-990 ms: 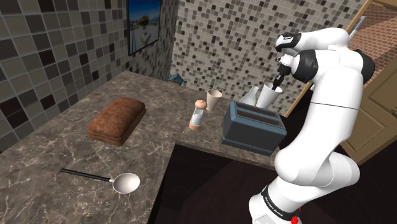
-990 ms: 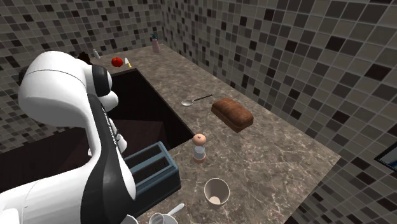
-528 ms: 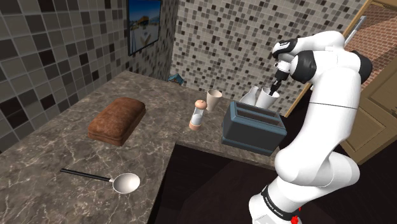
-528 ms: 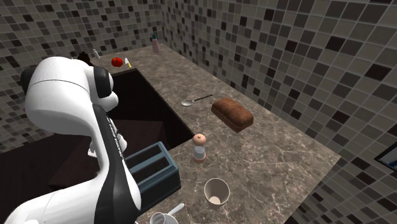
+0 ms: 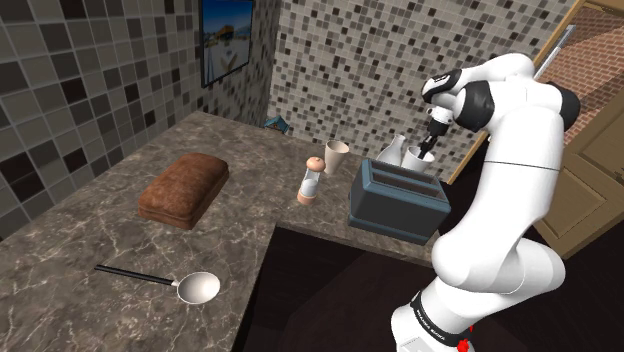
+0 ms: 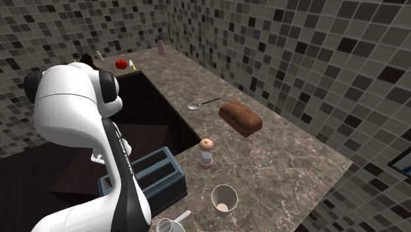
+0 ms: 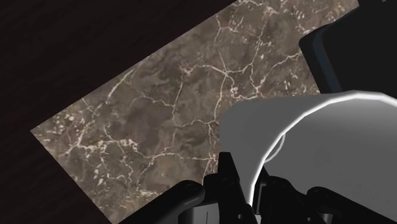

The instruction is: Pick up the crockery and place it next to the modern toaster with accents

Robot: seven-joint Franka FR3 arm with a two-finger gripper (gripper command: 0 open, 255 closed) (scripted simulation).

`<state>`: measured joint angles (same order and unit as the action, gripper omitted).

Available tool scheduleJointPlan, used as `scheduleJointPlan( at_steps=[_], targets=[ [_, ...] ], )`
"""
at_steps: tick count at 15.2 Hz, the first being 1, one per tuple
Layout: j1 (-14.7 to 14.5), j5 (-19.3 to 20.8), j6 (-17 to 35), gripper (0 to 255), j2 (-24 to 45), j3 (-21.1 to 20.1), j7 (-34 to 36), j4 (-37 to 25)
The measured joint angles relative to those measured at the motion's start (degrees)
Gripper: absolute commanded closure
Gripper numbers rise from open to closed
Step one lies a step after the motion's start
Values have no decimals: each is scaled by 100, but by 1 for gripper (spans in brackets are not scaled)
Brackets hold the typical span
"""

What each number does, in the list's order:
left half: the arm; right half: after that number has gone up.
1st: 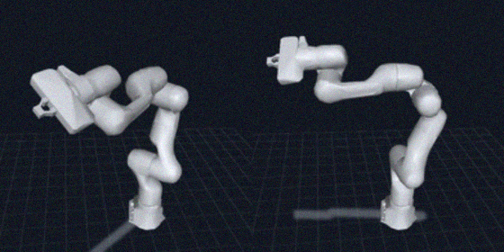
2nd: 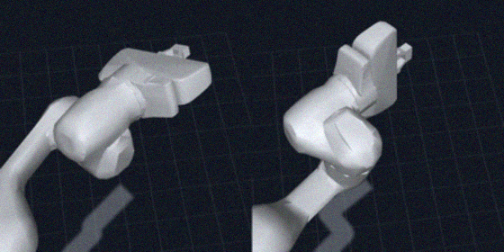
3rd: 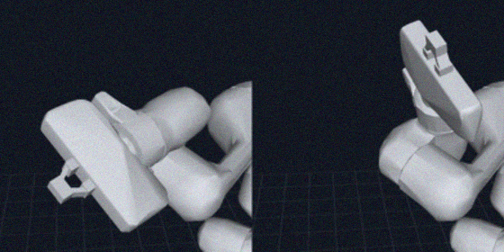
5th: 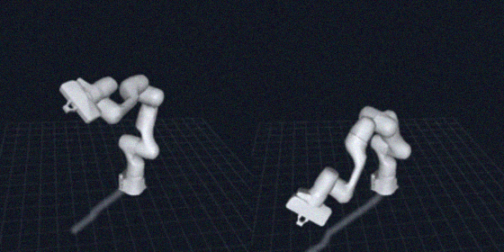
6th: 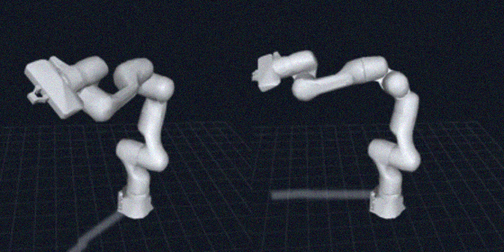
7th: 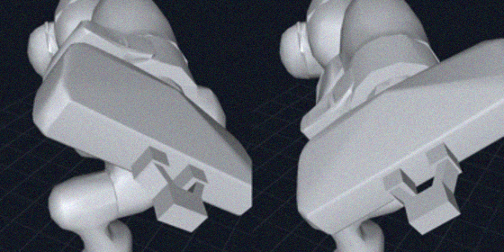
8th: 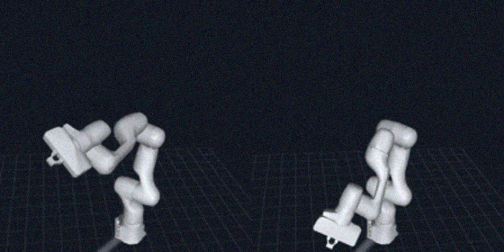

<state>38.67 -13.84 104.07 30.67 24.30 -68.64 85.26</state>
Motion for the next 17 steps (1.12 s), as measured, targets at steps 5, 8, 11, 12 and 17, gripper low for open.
scheduleJointPlan(
  at_steps=[5,8,11,12,17],
  targets=[
    [-1,-63,319,255,131,-35,-40,197],
    [10,-92,414,255,201,-52,-61,232],
    [8,-97,430,255,210,-56,-62,241],
    [8,-98,430,255,210,-56,-62,241],
    [5,-99,432,0,210,-59,-62,245]
  ],
)
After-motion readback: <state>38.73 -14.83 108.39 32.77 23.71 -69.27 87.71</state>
